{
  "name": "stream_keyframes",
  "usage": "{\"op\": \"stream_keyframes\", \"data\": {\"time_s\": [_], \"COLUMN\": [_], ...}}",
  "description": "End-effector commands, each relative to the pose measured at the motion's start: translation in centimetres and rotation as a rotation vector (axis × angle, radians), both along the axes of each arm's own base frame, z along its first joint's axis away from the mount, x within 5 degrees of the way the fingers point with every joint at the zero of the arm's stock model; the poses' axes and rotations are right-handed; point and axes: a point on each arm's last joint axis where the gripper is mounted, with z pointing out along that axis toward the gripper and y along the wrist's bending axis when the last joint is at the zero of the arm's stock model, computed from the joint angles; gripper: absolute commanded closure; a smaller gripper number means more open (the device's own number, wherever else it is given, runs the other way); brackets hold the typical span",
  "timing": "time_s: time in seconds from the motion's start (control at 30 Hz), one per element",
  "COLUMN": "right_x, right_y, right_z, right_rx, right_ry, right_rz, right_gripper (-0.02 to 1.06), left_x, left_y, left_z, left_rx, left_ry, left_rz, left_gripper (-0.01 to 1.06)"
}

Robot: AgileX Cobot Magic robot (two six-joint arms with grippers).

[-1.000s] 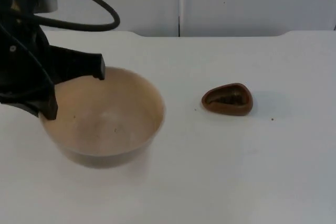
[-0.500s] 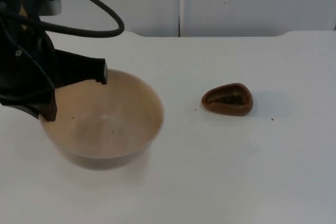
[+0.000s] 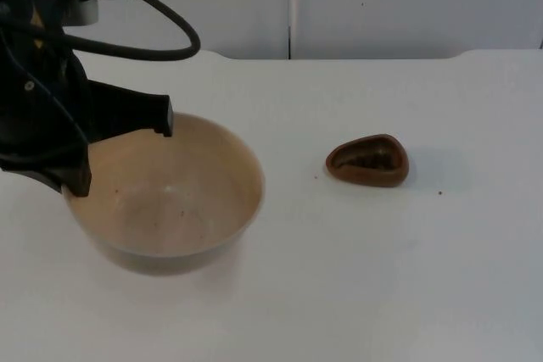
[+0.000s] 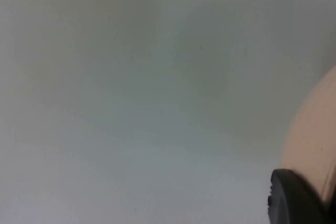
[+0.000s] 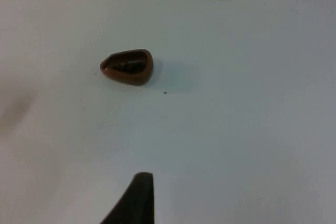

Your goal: Pick up the bowl with the left hand and pour the coffee beans from the cup into the bowl with the right hand.

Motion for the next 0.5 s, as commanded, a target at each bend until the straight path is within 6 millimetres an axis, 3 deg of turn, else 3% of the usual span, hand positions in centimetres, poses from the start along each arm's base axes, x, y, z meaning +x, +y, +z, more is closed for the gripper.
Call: {"op": "stream_keyframes", "data": {"time_s": [0.0,0.23,0.47], "right_x": [0.4,3.4,8.2], "right_y": [0.0,0.3,0.8], "right_z": [1.3,3.3,5.8], "right_rx": [0.015,0.016,0.008], "right_ry": [-0.061,-0.03,0.049], "right_rz": [-0.009,-0.018,-0.028], "right_gripper": [-0.01,-0.01,-0.01], "left_x": [-0.2,-0.3,-0.3], "left_y": [-0.2,-0.2,-0.2], "left_z": [0.1,0.1,0.0], "left_rx": [-0.016,-0.018,-0.019], "left_ry": [0.009,0.012,0.013], "left_rz": [0.018,0.021,0.022], "left_gripper": [1.05,1.05,1.05]}}
